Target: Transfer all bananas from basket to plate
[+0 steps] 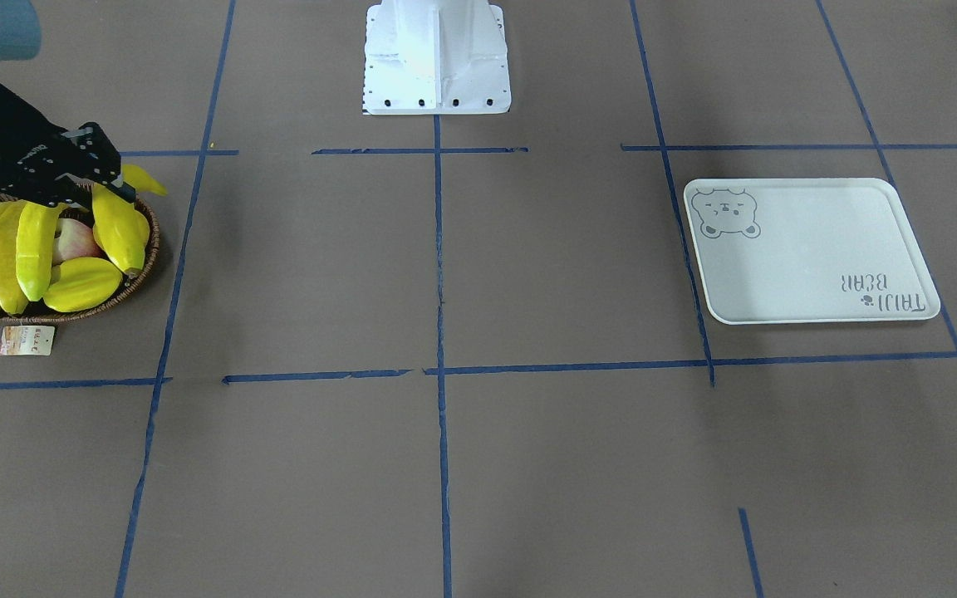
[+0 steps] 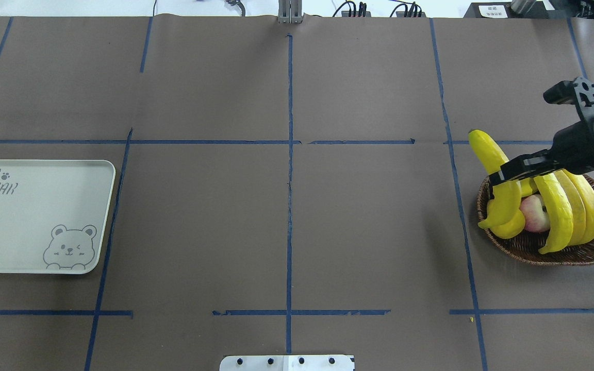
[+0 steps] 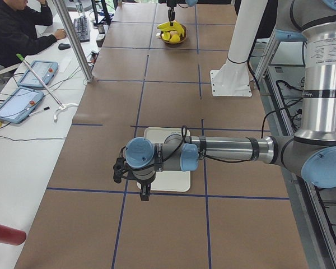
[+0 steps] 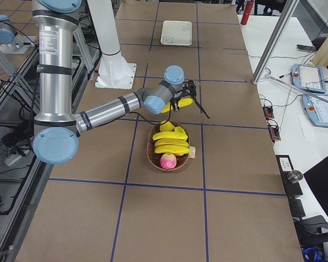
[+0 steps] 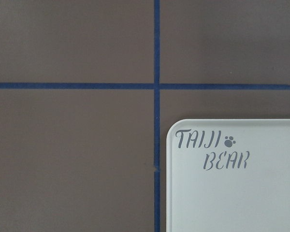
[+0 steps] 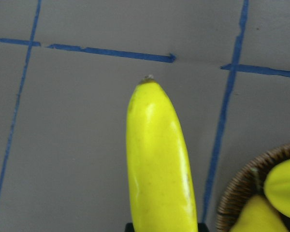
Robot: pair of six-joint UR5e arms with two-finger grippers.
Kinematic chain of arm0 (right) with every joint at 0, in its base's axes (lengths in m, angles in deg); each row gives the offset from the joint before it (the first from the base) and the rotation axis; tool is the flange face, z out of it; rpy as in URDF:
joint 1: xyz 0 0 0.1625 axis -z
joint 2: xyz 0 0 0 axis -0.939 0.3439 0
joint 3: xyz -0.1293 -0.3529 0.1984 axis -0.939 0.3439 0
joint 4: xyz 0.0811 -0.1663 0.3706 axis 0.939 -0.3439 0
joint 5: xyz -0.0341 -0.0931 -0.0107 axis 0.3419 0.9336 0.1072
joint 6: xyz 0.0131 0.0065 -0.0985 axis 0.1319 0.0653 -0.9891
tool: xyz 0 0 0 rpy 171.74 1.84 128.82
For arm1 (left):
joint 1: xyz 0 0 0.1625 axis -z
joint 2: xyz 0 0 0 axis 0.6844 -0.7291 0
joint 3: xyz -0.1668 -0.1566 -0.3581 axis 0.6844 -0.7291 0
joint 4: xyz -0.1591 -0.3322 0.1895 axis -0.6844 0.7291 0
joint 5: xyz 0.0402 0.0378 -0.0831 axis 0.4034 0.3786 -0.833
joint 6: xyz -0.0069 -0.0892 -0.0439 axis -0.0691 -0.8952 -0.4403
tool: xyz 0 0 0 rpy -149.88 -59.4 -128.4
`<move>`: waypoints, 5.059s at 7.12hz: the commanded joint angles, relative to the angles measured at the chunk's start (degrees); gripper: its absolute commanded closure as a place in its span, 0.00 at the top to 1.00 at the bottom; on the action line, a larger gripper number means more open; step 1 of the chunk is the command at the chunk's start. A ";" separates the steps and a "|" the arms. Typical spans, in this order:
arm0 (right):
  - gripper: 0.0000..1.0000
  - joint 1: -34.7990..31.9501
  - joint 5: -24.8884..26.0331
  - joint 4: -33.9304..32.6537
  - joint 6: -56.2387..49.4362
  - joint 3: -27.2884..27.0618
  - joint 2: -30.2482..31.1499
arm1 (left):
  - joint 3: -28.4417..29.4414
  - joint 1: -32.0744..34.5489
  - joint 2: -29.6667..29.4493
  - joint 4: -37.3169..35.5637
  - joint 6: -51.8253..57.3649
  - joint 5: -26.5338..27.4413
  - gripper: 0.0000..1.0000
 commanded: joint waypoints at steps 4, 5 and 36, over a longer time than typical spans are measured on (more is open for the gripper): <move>0.01 15.26 16.83 0.16 30.09 0.64 -18.03 | -1.16 -13.16 -1.20 37.69 -43.35 -7.14 0.99; 0.01 15.35 16.83 0.25 30.55 0.73 -18.66 | -0.90 -17.47 -5.21 45.10 -58.18 -6.79 0.99; 1.00 22.39 16.74 1.04 30.47 -0.41 -24.82 | -2.74 -63.84 -34.17 55.42 -111.60 38.74 0.00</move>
